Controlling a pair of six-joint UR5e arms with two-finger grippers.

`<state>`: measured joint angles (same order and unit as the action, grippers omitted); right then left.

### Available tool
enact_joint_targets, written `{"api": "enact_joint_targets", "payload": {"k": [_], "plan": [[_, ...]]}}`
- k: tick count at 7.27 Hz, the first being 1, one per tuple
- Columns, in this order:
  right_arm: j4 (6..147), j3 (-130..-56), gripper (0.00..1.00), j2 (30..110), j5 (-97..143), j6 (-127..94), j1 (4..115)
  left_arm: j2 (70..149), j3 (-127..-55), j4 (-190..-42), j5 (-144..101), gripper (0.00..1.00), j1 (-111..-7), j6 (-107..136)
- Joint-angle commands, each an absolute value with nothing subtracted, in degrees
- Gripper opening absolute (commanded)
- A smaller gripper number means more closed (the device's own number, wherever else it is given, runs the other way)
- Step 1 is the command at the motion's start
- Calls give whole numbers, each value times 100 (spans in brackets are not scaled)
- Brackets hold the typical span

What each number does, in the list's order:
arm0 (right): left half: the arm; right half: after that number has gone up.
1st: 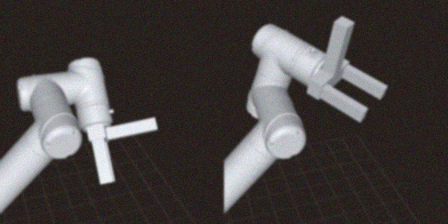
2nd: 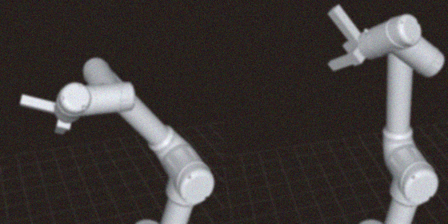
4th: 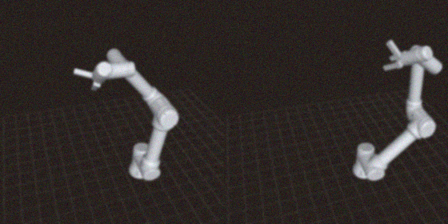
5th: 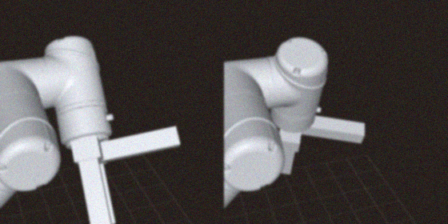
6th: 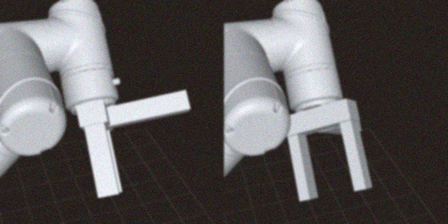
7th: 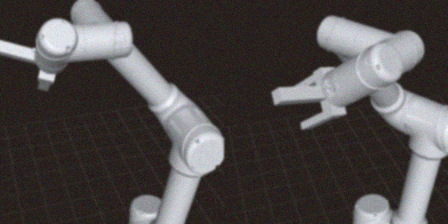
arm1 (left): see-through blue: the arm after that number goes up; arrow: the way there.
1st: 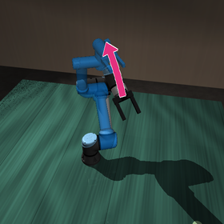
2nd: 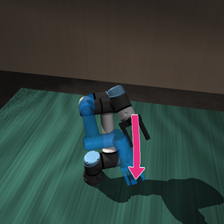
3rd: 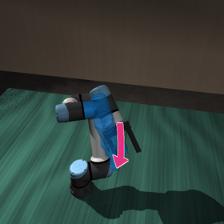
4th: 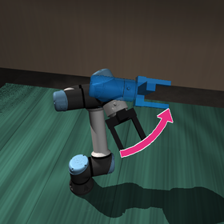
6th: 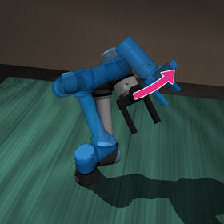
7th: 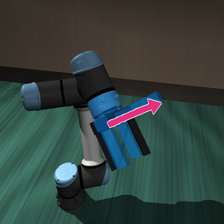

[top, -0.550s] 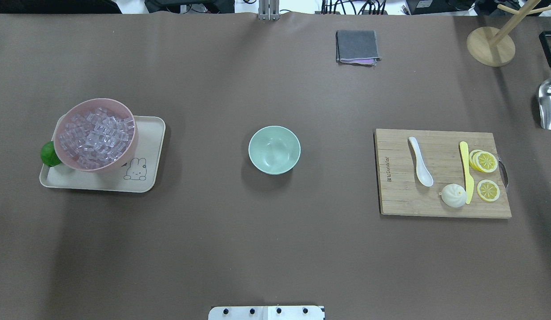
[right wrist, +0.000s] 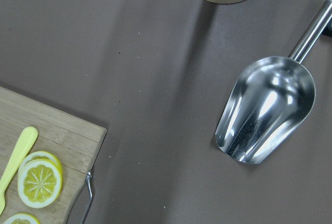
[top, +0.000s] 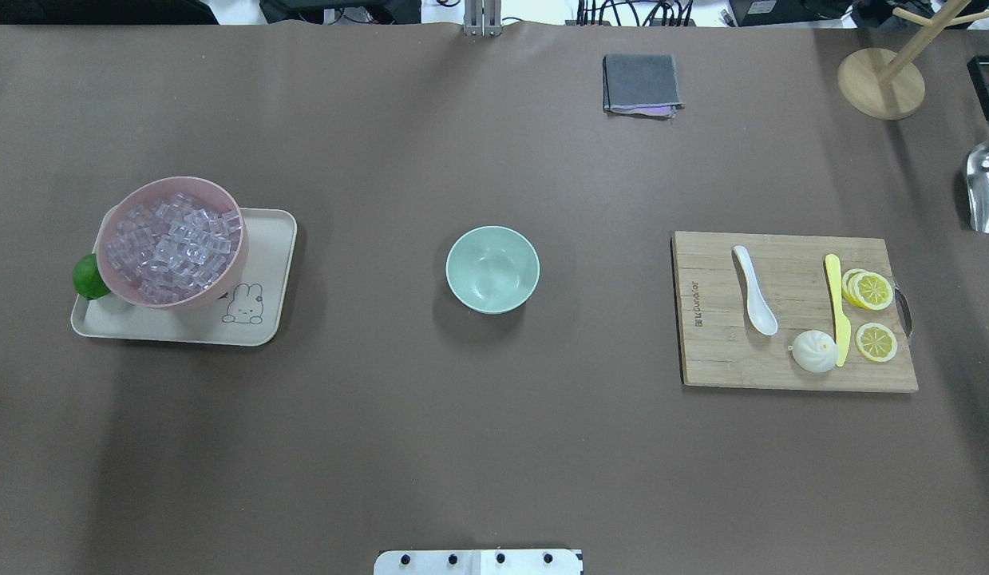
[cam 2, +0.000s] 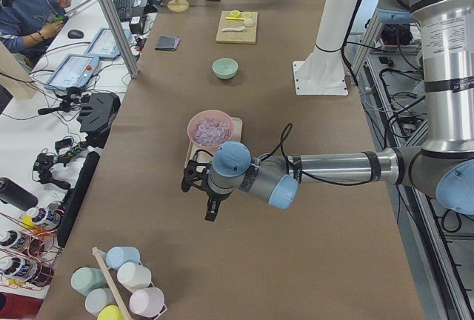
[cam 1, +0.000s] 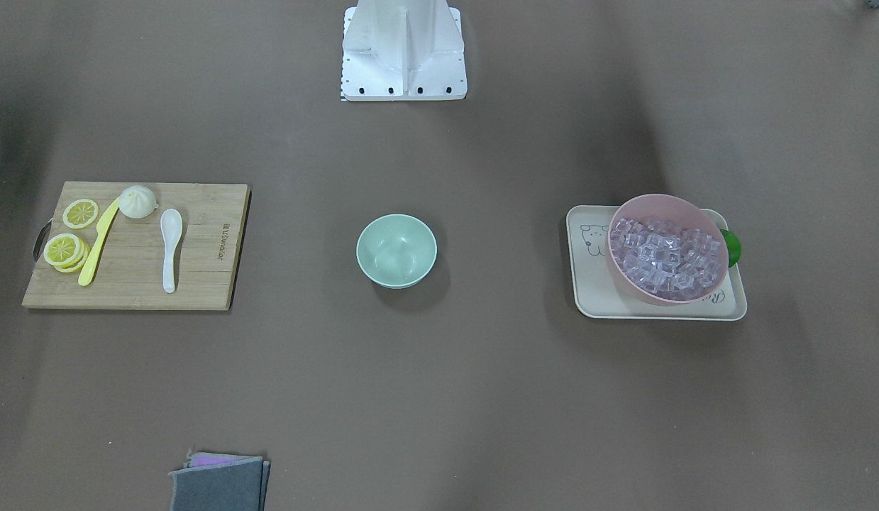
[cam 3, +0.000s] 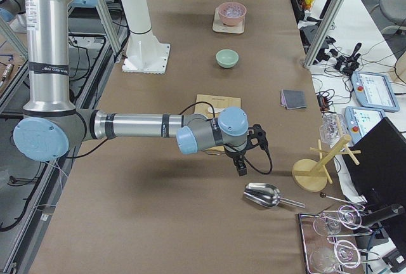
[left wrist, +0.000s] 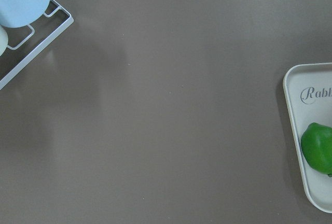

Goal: Put spoon and ice into bowl

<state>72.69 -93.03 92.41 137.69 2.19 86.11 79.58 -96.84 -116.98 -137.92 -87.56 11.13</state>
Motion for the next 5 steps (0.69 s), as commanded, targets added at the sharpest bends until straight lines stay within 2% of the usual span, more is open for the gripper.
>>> {"api": "enact_joint_targets", "payload": {"k": [1,5], "plan": [[7269,-9281,100,9324,13729,229,8613,8112,-10096,-10606,-13738,98,-8675,1073],[7295,-9281,100,9360,13781,194,8613,8165,-10459,-9985,-13729,98,-8675,1081]]}}
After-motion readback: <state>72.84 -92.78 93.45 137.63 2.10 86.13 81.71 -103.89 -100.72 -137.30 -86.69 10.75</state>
